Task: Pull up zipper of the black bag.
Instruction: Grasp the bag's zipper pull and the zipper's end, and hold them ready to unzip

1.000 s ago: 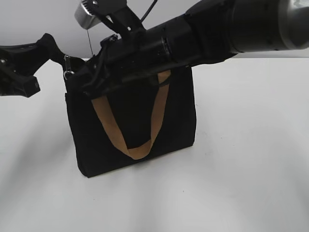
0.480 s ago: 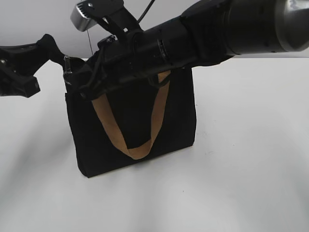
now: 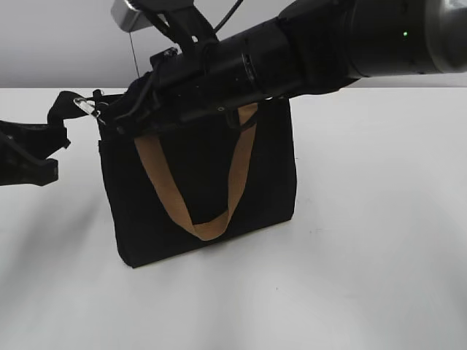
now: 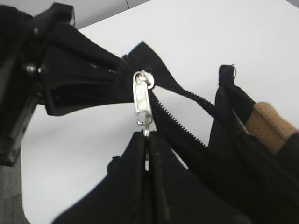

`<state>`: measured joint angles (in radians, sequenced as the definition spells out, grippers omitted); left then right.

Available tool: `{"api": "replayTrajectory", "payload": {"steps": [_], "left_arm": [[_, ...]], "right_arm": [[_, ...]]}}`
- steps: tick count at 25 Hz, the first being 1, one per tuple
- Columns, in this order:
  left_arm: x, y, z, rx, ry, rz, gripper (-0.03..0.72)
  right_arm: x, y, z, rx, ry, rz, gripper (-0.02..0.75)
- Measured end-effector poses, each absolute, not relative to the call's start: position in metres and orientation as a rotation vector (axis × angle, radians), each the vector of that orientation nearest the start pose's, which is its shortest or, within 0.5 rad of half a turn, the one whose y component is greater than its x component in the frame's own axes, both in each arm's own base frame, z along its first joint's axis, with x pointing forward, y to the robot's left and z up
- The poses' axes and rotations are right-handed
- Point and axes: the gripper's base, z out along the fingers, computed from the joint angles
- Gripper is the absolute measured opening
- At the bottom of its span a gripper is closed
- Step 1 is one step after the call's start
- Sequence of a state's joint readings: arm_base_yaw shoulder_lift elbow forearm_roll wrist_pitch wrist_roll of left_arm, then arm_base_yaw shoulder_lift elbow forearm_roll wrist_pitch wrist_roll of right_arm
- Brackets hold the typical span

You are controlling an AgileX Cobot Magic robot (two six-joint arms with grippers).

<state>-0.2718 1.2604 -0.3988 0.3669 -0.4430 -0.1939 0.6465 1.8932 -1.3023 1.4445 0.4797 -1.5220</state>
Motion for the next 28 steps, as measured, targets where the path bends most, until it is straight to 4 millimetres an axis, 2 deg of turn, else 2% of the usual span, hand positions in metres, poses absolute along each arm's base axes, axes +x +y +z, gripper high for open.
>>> {"api": "replayTrajectory", "payload": {"steps": [8,16,21,28], "left_arm": [[0.215,-0.071,0.203,0.502,1.976,-0.192,0.015],[0.214,-0.069,0.200,0.505,2.017,-0.173,0.015],[0.213,-0.068,0.198,0.507,2.048,-0.158,0.015],[0.212,-0.066,0.196,0.509,2.074,-0.147,0.015]], "right_arm": [[0.307,0.287,0.250,-1.029,1.906,0.916,-0.001],[0.306,0.287,0.251,-1.012,1.922,0.937,-0.001],[0.313,0.279,0.250,-0.980,1.934,0.906,-0.001],[0.337,0.249,0.250,-0.848,1.987,0.877,-0.001]]}}
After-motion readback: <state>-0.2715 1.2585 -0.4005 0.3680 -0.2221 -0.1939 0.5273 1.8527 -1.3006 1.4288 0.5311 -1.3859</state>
